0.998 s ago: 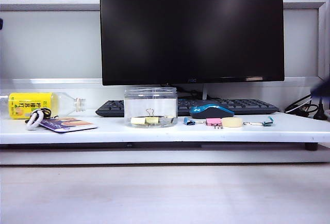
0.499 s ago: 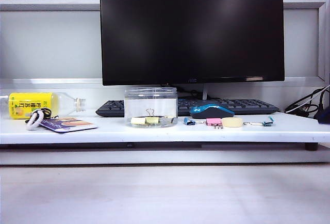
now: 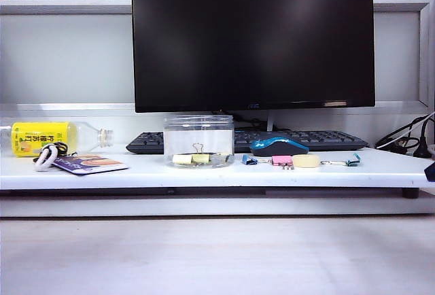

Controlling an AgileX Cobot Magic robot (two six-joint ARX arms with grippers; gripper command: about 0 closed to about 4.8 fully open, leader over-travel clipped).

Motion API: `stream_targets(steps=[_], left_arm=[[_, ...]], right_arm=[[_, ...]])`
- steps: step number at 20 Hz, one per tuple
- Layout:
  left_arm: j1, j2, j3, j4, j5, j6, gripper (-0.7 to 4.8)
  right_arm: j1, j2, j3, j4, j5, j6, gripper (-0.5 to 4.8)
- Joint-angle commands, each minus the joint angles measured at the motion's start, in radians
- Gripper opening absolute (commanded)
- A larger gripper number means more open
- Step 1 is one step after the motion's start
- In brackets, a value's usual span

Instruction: Pick up the clips with the largest number of clips of the same color on the table and place them in a round transparent plastic box.

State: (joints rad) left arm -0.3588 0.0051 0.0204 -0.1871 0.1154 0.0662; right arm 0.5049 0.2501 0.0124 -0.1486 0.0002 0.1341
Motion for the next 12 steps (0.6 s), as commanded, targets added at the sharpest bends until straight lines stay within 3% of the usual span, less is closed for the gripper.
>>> stream_targets(steps=[1, 12], left_arm=[[0.0, -0.001, -0.008, -0.006, 0.0, -0.003, -0.06], [0.0, -0.001, -0.008, -0.006, 0.0, -0.003, -0.06]], right_arm=[[0.0, 0.0, 0.004, 0.01, 0.005, 0.001, -0.05], [0.0, 0.0, 0.004, -0.026, 0.004, -0.003, -0.04]])
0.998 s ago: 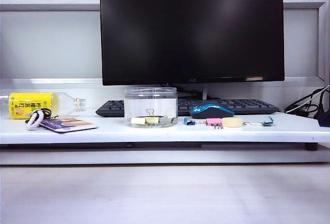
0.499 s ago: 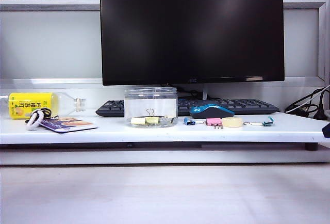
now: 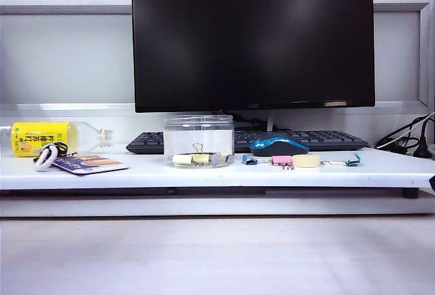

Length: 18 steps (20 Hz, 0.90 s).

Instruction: Pick up the clips with the largest number of clips of the same color on the table and place them in a round transparent plastic box.

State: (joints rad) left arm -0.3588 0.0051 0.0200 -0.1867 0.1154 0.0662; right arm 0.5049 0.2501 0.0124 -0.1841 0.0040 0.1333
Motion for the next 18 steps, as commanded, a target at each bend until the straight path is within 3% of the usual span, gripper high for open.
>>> stream_targets(steps=[1, 10, 15, 18], left_arm=[[0.0, -0.001, -0.008, -0.007, 0.0, -0.003, -0.06], [0.008, -0.001, -0.008, -0.006, 0.001, -0.003, -0.06], [0.225, -0.001, -0.008, -0.006, 0.003, -0.003, -0.06], [0.348, -0.001, -0.008, -0.006, -0.007, -0.003, -0.06]], right_arm=[[0.0, 0.0, 0.004, 0.012, 0.0, -0.002, -0.04], [-0.001, 0.0, 0.004, 0.013, 0.0, -0.002, -0.04], [-0.011, -0.014, 0.004, 0.015, 0.0, -0.002, -0.04], [-0.074, -0.028, 0.004, 0.017, -0.003, -0.002, -0.04]])
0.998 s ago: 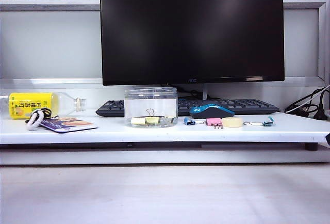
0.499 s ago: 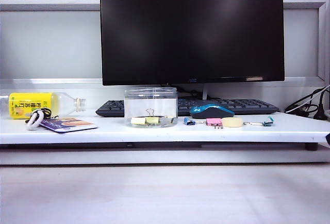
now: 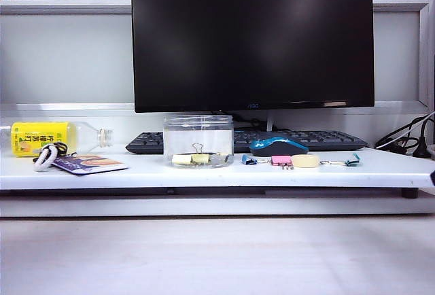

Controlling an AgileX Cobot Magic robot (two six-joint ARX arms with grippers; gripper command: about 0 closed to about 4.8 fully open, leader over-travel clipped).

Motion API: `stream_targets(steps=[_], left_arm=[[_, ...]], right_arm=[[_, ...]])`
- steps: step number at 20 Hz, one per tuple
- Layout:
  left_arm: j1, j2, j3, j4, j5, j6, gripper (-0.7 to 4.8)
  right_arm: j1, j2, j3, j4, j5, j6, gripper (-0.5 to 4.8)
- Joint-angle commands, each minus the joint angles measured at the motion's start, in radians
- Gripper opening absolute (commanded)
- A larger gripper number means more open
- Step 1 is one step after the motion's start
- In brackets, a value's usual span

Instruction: Pick up the clips with the largest number of clips of the same color on the table and place them in a round transparent plastic box.

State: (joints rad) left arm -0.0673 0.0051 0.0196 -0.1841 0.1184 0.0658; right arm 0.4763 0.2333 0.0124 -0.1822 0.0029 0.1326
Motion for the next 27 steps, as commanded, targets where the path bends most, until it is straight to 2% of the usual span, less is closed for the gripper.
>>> stream_targets(steps=[1, 7, 12, 27], left_arm=[[0.071, -0.002, -0.007, -0.01, -0.01, -0.003, -0.06], [0.077, -0.004, -0.007, -0.009, -0.01, -0.003, -0.06], [0.077, -0.004, -0.007, -0.01, -0.01, -0.003, -0.06], [0.077, -0.004, -0.007, -0.009, -0.01, -0.003, -0.06]], right_arm=[[-0.082, -0.019, 0.004, 0.014, -0.002, -0.002, -0.04], [-0.316, -0.125, 0.004, 0.015, -0.002, -0.002, -0.04], [-0.407, -0.185, 0.004, 0.028, 0.0, -0.002, -0.04], [-0.413, -0.202, 0.004, 0.029, -0.002, -0.002, -0.04]])
